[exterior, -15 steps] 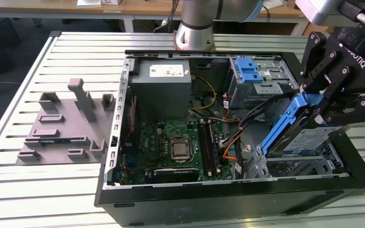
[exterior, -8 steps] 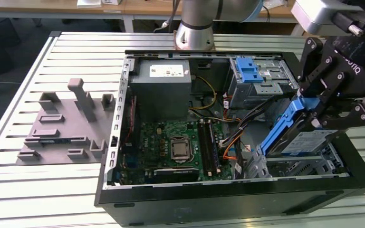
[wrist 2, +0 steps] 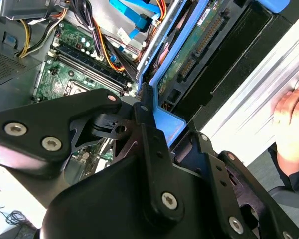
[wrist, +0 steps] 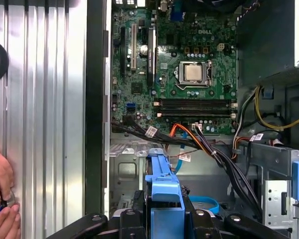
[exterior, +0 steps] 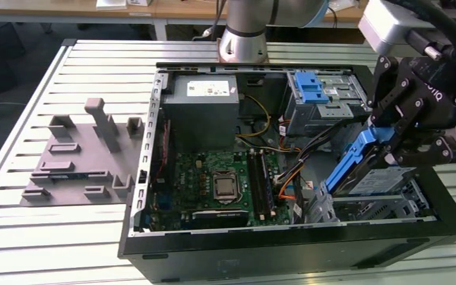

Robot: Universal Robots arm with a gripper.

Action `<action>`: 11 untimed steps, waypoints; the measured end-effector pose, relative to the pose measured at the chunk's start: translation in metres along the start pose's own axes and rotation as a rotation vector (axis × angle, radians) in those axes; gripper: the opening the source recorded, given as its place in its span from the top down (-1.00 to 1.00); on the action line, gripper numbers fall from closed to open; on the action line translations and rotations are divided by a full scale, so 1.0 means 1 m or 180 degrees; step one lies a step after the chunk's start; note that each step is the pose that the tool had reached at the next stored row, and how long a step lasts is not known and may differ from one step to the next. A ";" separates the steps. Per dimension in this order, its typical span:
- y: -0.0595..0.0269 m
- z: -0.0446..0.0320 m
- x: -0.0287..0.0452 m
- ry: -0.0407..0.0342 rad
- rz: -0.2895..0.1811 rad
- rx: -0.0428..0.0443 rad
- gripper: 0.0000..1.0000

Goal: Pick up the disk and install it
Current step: 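Insert the disk into the insertion slot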

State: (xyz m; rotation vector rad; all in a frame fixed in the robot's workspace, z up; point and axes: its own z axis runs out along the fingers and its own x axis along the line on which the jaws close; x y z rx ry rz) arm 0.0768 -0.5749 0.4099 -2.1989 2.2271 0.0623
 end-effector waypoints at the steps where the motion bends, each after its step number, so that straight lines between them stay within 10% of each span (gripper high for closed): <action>1: -0.0001 0.0012 0.0000 0.0000 0.0000 0.0000 0.27; 11: -0.0004 0.0143 0.0005 0.0000 0.0000 0.0000 0.27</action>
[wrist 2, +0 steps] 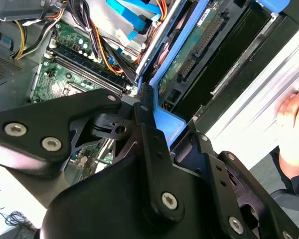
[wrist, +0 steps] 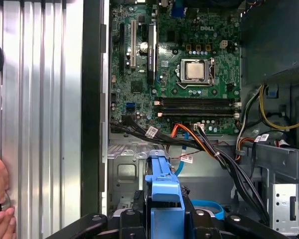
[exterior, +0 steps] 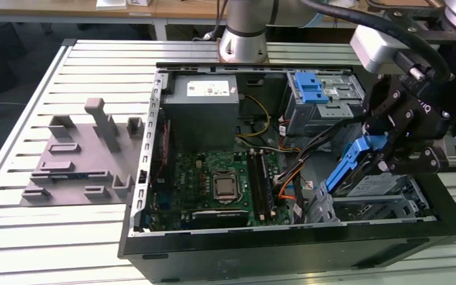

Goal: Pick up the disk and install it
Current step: 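Insert the disk into the insertion slot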

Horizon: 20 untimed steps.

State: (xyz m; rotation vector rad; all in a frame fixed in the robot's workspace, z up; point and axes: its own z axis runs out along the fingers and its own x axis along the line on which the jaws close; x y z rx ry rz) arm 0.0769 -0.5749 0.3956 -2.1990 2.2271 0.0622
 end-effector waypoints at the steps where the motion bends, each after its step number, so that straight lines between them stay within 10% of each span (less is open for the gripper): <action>1: 0.0000 0.0012 0.0000 0.0000 0.0000 0.0000 0.27; 17: -0.0005 0.0152 0.0005 0.0000 0.0000 0.0000 0.12; 20: -0.0005 0.0170 0.0006 0.0000 0.0000 0.0003 0.40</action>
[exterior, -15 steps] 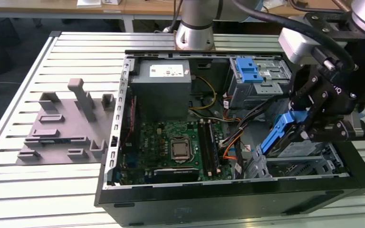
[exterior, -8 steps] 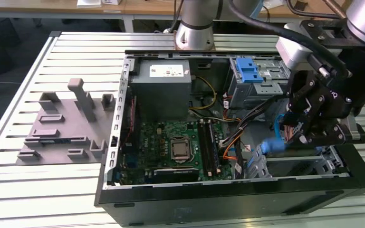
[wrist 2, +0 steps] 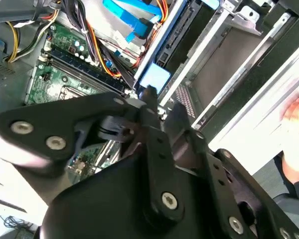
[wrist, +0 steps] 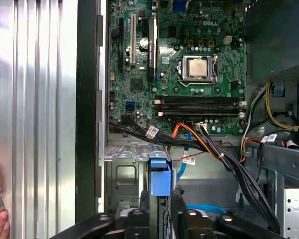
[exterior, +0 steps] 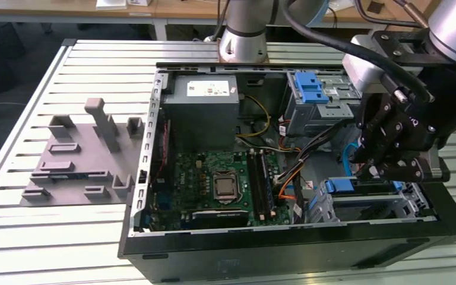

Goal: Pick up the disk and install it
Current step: 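Insert the disk into the insertion slot, then insert the first disk wire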

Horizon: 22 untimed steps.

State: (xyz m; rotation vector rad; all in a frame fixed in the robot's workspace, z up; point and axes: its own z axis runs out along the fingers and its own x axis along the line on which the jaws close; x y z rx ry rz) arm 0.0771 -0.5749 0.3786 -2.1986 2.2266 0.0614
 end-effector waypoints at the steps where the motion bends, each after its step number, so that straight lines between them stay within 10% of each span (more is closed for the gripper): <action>1: 0.0000 0.0006 0.0000 0.0000 0.0000 0.0002 0.40; 6: -0.0001 0.0044 0.0001 0.0000 -0.0001 0.0010 0.79; 22: -0.0003 0.0115 0.0004 0.0000 -0.0001 0.0011 0.79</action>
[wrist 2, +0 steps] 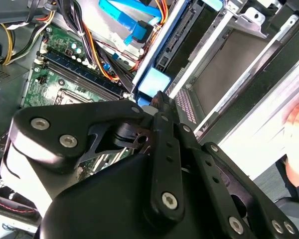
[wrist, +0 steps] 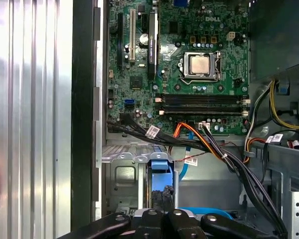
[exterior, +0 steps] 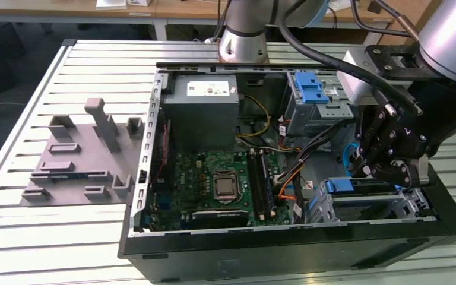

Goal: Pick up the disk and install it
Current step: 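Insert the first disk wire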

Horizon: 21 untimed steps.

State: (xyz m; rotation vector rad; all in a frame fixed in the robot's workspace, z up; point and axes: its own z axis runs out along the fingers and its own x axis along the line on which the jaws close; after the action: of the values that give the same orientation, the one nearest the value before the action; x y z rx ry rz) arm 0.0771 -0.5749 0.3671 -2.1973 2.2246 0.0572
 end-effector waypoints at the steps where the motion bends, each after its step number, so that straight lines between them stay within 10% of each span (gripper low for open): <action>1: 0.0000 0.0002 0.0000 0.0000 0.0000 0.0000 0.79; 21: -0.0242 0.0003 -0.0050 0.0000 -0.0002 0.0000 0.79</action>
State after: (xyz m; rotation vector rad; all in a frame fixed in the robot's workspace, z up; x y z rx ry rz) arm 0.1014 -0.5702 0.3666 -2.1979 2.2239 0.0573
